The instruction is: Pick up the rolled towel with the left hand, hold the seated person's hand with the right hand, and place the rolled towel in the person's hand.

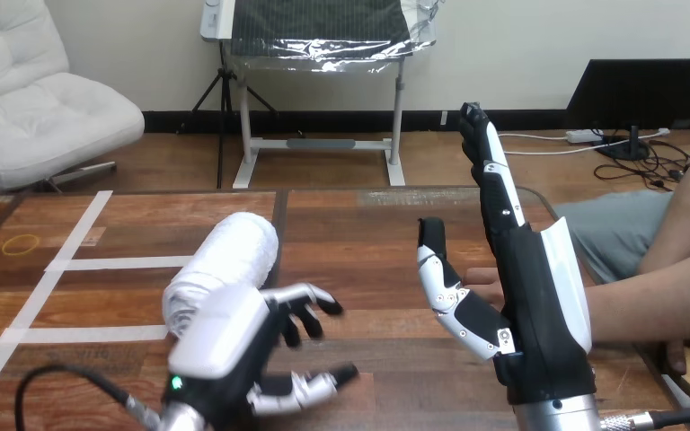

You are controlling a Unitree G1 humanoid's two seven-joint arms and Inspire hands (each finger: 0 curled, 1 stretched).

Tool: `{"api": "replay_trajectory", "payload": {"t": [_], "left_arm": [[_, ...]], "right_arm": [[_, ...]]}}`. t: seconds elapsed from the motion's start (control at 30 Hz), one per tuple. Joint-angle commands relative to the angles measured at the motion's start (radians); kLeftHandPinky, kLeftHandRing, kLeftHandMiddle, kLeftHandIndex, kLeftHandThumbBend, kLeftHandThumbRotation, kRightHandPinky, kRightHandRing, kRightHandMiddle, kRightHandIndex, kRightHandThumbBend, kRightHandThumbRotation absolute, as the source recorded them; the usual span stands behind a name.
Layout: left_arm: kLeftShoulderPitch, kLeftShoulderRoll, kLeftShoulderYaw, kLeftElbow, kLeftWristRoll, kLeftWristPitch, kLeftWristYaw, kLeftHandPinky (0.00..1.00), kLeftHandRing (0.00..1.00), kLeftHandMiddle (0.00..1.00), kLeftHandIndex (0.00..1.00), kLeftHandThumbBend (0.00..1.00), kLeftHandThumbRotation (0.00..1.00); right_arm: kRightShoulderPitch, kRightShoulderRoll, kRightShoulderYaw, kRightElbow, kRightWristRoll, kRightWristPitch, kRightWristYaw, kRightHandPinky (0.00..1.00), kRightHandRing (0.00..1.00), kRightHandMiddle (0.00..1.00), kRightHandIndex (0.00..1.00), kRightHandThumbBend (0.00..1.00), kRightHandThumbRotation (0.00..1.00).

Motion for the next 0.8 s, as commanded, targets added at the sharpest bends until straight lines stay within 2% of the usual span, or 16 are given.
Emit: {"api": "replay_trajectory", "payload": {"t": [0.0,0.3,0.5,0.77], "left_arm": [[0.011,0.033,0.056,-0.247,0.005,-0.038,-0.038,0.39,0.49,0.56,0.64,0.65,0.51],[0.038,0.028,0.073,-0.282,0.018,-0.065,-0.037,0.37,0.47,0.55,0.63,0.65,0.48],[0.046,0.018,0.087,-0.284,0.045,-0.092,-0.007,0.36,0.46,0.54,0.63,0.66,0.45],[0.065,-0.002,0.109,-0.306,0.081,-0.097,0.018,0.4,0.5,0.57,0.66,0.64,0.45]], "right_arm": [[-0.043,0.025,0.001,-0.058,0.003,-0.012,-0.003,1.0,0.99,0.97,1.0,0.0,0.0],[-0.049,0.025,0.001,-0.052,0.009,-0.014,-0.002,1.0,0.95,0.93,1.0,0.0,0.0],[-0.049,0.028,0.003,-0.053,0.012,-0.009,-0.001,1.0,0.92,0.9,1.0,0.0,0.0],[-0.05,0.03,0.007,-0.052,0.015,-0.008,-0.001,1.0,0.9,0.89,1.0,0.0,0.0]]}}
